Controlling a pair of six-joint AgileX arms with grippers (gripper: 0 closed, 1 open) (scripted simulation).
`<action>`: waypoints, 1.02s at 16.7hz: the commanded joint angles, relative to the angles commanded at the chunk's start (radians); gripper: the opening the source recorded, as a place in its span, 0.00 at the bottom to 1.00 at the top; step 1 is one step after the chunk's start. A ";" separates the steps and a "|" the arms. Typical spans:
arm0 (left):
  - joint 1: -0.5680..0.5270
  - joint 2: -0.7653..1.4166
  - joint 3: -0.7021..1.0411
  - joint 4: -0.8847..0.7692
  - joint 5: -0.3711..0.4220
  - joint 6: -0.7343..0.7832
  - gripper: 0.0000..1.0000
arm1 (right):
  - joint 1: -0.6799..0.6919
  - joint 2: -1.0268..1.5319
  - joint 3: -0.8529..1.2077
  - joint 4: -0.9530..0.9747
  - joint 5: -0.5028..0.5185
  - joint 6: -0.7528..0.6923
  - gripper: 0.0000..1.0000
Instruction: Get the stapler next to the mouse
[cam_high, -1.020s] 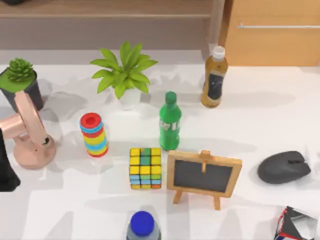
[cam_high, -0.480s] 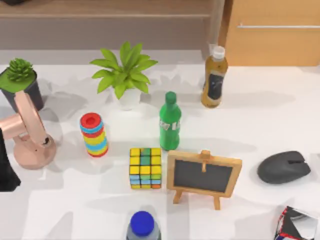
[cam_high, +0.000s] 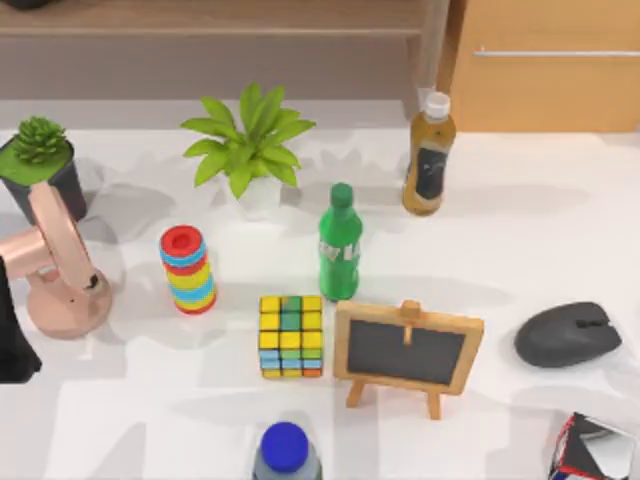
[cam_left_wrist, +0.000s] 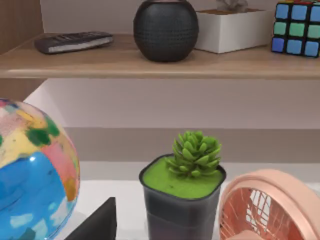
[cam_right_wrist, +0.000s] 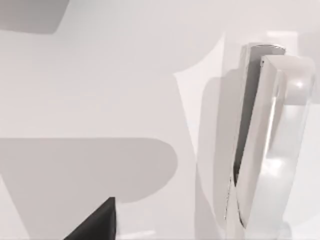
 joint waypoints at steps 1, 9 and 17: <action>0.000 0.000 0.000 0.000 0.000 0.000 1.00 | -0.009 0.038 0.023 -0.027 0.000 0.007 1.00; 0.000 0.000 0.000 0.000 0.000 0.000 1.00 | -0.019 0.094 0.054 -0.064 0.000 0.017 1.00; 0.000 0.000 0.000 0.000 0.000 0.000 1.00 | -0.020 0.202 -0.065 0.163 0.000 0.021 1.00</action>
